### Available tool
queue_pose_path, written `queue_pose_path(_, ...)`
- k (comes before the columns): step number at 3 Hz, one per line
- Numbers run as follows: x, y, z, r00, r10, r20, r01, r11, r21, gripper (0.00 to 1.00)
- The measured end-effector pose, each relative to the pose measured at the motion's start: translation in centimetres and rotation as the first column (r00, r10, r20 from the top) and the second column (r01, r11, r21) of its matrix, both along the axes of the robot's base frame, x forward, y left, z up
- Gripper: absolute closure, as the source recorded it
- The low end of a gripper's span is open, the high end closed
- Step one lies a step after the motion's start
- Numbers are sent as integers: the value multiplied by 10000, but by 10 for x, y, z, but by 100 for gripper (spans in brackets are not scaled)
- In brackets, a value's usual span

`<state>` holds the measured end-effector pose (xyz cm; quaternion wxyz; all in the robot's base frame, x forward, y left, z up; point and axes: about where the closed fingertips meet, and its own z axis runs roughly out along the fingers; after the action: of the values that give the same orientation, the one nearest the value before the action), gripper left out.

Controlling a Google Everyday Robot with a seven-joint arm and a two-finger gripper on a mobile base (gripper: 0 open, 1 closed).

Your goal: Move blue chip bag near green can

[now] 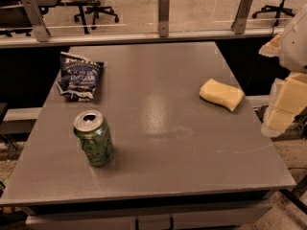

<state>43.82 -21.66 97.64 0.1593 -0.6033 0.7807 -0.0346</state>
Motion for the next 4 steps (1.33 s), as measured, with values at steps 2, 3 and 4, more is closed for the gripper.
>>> queue_pose_path(2, 8, -4, 6, 9997, 257, 31, -257, 9997, 32, 0)
queue_pose_path(3, 32, 12, 15, 9951, 950, 263, -955, 9953, 186, 0)
queue_pose_path(4, 61, 41, 17, 9824, 1802, 498, -1817, 9829, 284, 0)
